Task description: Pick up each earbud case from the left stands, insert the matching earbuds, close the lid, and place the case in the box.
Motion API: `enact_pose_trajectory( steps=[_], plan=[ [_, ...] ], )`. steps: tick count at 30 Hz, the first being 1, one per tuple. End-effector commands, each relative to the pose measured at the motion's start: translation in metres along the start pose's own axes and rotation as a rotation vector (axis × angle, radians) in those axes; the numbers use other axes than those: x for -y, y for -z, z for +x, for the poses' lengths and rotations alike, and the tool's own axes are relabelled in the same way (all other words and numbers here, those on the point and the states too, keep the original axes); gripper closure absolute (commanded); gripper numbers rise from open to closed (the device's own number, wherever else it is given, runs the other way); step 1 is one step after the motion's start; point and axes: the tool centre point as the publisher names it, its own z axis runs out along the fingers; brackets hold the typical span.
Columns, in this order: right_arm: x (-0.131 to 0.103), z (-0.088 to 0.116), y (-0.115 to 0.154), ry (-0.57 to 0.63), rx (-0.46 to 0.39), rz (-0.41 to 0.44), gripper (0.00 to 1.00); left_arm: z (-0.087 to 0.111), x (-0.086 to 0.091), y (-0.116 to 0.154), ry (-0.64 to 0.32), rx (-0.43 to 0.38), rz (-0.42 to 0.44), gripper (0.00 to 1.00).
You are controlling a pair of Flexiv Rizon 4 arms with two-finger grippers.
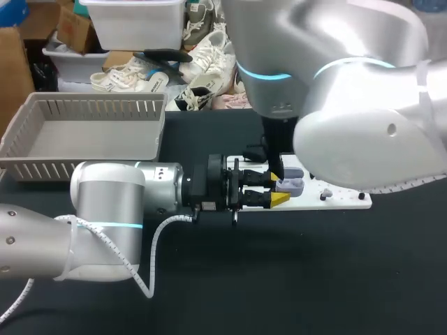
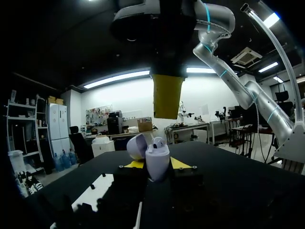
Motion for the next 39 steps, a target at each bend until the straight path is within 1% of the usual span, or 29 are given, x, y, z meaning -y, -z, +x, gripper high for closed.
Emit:
enact_pose_trajectory(
  steps=[1, 2, 3, 7, 11, 15, 29, 35, 39],
  plan=[
    [0.026, 0.009, 0.001, -0.03, 0.063, -0.072, 0.41, 0.0, 0.001, 0.0, -0.001, 0.0, -0.005, 1.0],
    [0.029, 0.009, 0.001, -0.037, 0.067, -0.084, 0.42, 0.0, 0.001, 0.0, -0.001, 0.0, -0.005, 1.0],
    [0.032, 0.009, 0.001, -0.046, 0.072, -0.091, 0.5, 0.0, 0.001, 0.0, -0.001, 0.0, -0.005, 1.0],
    [0.045, 0.008, -0.004, -0.073, 0.092, -0.102, 0.53, 0.0, 0.001, 0.0, -0.001, 0.0, -0.005, 1.0],
    [0.054, 0.007, -0.011, -0.094, 0.092, -0.109, 0.53, 0.0, 0.001, 0.0, -0.001, 0.0, -0.005, 1.0],
    [0.059, 0.006, -0.022, -0.109, 0.08, -0.125, 0.54, 0.0, 0.001, 0.0, -0.001, 0.0, -0.005, 1.0],
    [0.062, -0.009, -0.064, -0.185, 0.044, -0.166, 0.55, 0.0, 0.001, 0.0, -0.001, 0.0, -0.005, 1.0],
    [0.061, -0.017, -0.076, -0.226, 0.05, -0.171, 0.53, 0.0, 0.001, 0.0, -0.001, 0.0, -0.005, 1.0],
    [0.062, -0.02, -0.082, -0.243, 0.051, -0.17, 0.53, 0.0, 0.001, 0.0, -0.001, 0.0, -0.005, 1.0]
  ],
)
